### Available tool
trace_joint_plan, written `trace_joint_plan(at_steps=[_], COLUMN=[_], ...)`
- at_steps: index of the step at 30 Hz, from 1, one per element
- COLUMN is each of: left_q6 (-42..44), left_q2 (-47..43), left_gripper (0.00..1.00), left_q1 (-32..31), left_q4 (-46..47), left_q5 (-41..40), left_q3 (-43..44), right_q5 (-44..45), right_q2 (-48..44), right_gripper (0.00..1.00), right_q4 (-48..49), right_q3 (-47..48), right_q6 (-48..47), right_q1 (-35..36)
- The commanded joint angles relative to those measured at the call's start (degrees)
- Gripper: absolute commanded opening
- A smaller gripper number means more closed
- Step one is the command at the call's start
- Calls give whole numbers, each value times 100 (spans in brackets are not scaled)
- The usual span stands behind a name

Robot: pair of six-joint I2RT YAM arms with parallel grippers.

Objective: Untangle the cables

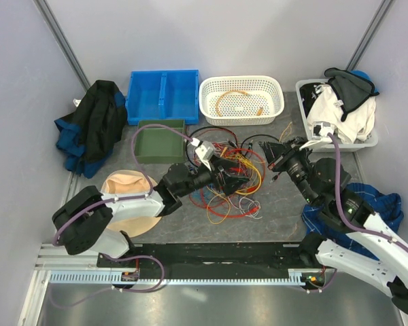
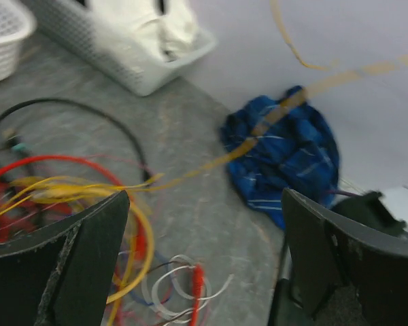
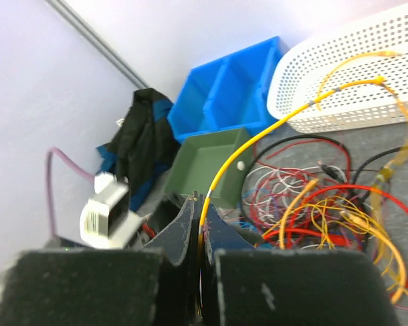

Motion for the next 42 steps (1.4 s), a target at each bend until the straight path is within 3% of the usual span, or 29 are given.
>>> trace_joint_plan(at_steps=[1,6,10,14,20,22,25,26,28,29,30,32,33,37,40,42], left_q6=[297,49,206,444,427,392,470,523,698,777,926,1041,1155,1227,1112,1086], left_q2=[133,503,776,969,1312,1382,1313,1251,1023,753,619,338,302,415,433,381], left_gripper=[100,100,100,100,100,90,52,28,2,2,2,2,2,2,2,2], left_q1=[-223,-232,-258,-250,-258,-258,-250,-250,-250,-241,-250,-241,-232,-31,216,286], left_q4=[2230,3645,3508,2963,2874,2769,2418,2277,1322,735,-471,-2014,-3492,-6144,-7221,-7452], left_q5=[161,415,504,-100,-33,37,187,178,91,-127,-286,-889,-1085,-1983,-1870,-1852], left_q3=[-114,-352,-80,271,641,755,975,1054,1212,1491,1694,2560,2932,5187,6288,6713], right_q5=[-432,-555,-766,-1029,-1118,-1118,-1039,-995,-864,-706,-565,-180,-55,569,781,790], right_q2=[136,189,303,409,444,435,383,348,207,137,6,-144,-284,-750,-1146,-1322], right_gripper=[0,0,0,0,0,0,0,0,13,25,53,74,85,95,97,96], right_q4=[-475,-598,-616,-598,-590,-598,-642,-677,-800,-853,-984,-1134,-1265,-1433,-1433,-1407], right_q3=[669,863,969,1136,1285,1268,1250,1250,1242,1233,1215,1207,1172,794,320,31], right_q6=[308,431,589,686,677,677,642,555,423,274,212,98,-7,-219,-193,-202], right_q1=[-11,-2,-2,-11,-2,-11,-11,-3,-3,-2,-2,-2,-11,-2,-11,-11])
